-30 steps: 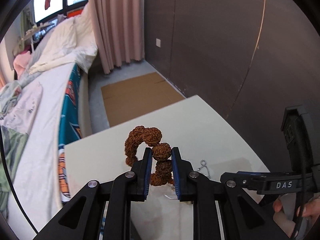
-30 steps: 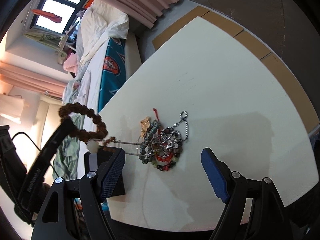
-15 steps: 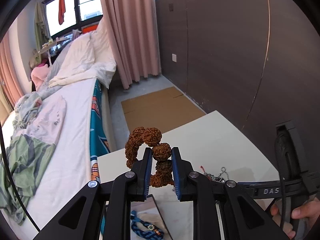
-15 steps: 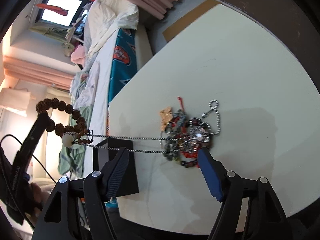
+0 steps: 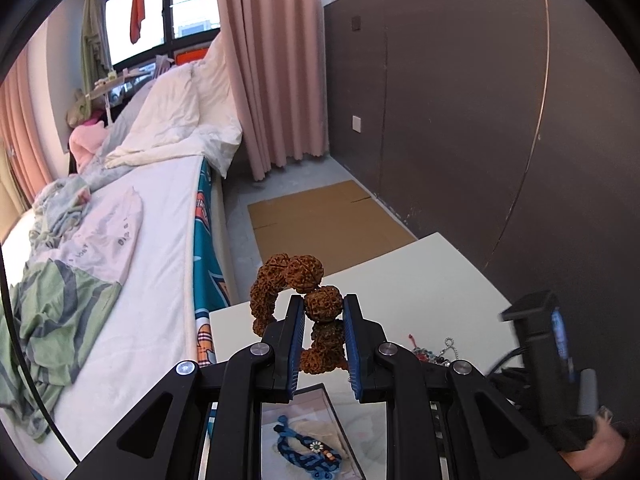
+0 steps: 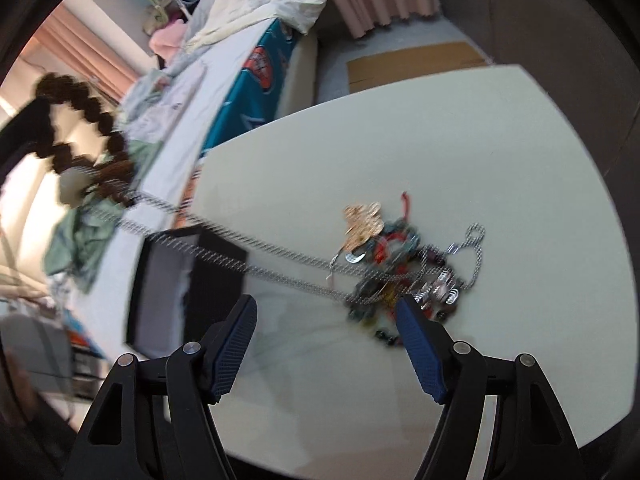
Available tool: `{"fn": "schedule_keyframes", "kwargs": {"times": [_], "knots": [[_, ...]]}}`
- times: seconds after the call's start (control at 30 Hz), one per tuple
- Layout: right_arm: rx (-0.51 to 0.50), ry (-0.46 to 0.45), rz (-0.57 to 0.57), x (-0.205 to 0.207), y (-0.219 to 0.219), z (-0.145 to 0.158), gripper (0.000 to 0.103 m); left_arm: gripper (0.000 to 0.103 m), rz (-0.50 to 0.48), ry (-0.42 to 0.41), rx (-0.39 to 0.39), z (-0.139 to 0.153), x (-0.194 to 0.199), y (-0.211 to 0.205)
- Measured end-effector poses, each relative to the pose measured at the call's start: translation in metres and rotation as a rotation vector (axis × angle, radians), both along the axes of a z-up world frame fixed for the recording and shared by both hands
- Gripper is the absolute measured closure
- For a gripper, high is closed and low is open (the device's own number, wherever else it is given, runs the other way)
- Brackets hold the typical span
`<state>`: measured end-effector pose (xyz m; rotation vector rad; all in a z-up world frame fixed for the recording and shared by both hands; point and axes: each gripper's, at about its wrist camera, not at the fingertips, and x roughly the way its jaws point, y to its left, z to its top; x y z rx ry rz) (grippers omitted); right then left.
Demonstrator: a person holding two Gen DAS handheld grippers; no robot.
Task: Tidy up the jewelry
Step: 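Hold the brown bracelet up with left gripper while right pulls the silver chain free, then lower the brown bracelet into the box with left gripper while right drops the chain in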
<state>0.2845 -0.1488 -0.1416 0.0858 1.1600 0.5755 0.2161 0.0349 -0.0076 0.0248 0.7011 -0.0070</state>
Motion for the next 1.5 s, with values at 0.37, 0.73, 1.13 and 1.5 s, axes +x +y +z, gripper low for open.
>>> {"fn": "schedule_keyframes", "kwargs": {"times": [0.37,0.73,1.13,1.5], "knots": [[0.161,-0.082,-0.081,0.003,-0.020,0.027,0.098,0.083,0.041,0.003,-0.073,0.007,-0.012,0.025],[0.380,-0.241,-0.046,-0.036,-0.033,0.092,0.099,0.083,0.081,0.067,-0.102,-0.022,-0.018,0.043],[0.448,-0.305,-0.004,-0.053,-0.025,0.121,0.099,0.083,0.077,0.094,-0.132,-0.030,-0.019,0.044],[0.442,-0.398,-0.022,-0.058,-0.024,0.187,0.099,0.083,0.046,0.132,-0.245,-0.033,-0.033,0.056]]}}
